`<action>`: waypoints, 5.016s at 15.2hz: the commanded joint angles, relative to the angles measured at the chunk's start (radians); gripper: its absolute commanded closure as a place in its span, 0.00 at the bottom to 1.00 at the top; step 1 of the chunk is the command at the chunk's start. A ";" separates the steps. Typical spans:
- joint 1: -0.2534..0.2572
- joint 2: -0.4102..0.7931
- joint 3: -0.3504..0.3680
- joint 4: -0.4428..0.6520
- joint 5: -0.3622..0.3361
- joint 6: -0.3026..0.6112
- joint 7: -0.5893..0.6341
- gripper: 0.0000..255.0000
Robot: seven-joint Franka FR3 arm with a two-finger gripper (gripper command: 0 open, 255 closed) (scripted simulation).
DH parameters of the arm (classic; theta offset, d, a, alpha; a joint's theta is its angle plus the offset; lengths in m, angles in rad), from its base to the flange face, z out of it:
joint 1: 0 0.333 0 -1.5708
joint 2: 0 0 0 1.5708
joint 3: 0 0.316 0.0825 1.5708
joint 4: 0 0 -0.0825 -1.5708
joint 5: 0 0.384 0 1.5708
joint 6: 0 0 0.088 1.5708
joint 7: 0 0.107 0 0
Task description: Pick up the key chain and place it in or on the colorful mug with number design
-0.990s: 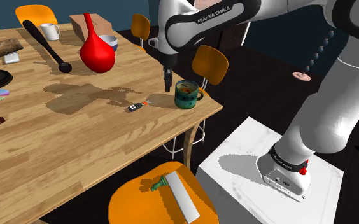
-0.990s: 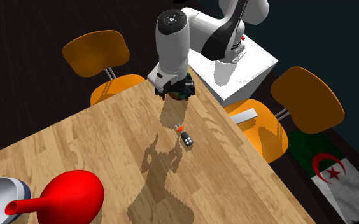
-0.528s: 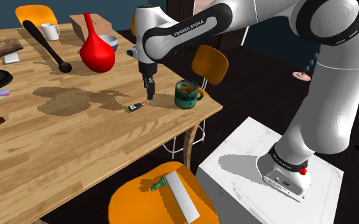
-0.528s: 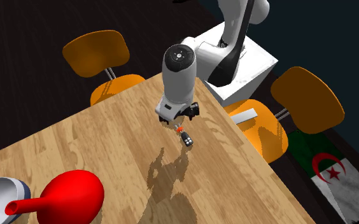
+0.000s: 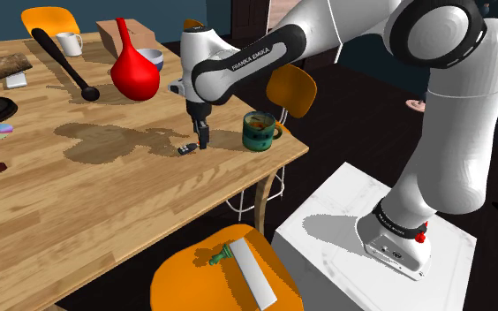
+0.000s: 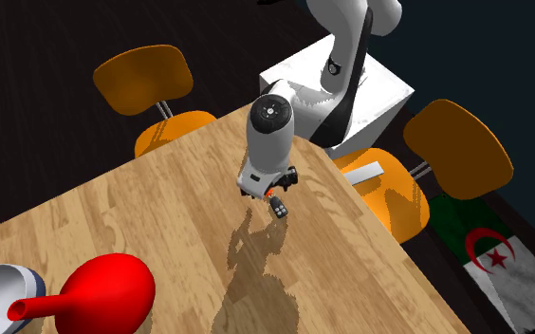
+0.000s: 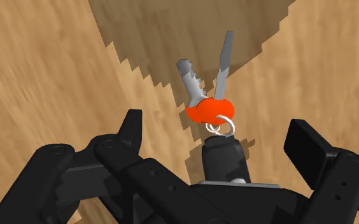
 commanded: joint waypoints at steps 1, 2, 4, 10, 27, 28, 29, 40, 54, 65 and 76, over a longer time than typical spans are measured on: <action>0.000 0.013 -0.001 -0.003 -0.002 0.016 0.000 0.00; 0.000 0.013 -0.001 -0.003 -0.002 0.016 0.000 0.00; 0.000 0.013 -0.001 -0.003 -0.002 0.016 0.000 0.00; 0.000 0.013 -0.001 -0.003 -0.002 0.016 0.000 1.00; -0.003 -0.040 0.004 0.046 0.008 -0.085 -0.005 1.00; -0.003 -0.045 0.004 0.053 0.009 -0.097 -0.005 1.00; -0.003 -0.050 0.005 0.060 0.010 -0.109 -0.006 1.00; -0.005 -0.090 0.008 0.153 0.019 -0.241 -0.009 1.00; -0.038 -0.221 0.000 0.122 0.047 -0.340 -0.055 1.00; -0.130 -0.584 -0.088 -0.294 0.104 -0.291 -0.251 1.00; -0.152 -0.663 -0.124 -0.465 0.106 -0.202 -0.315 1.00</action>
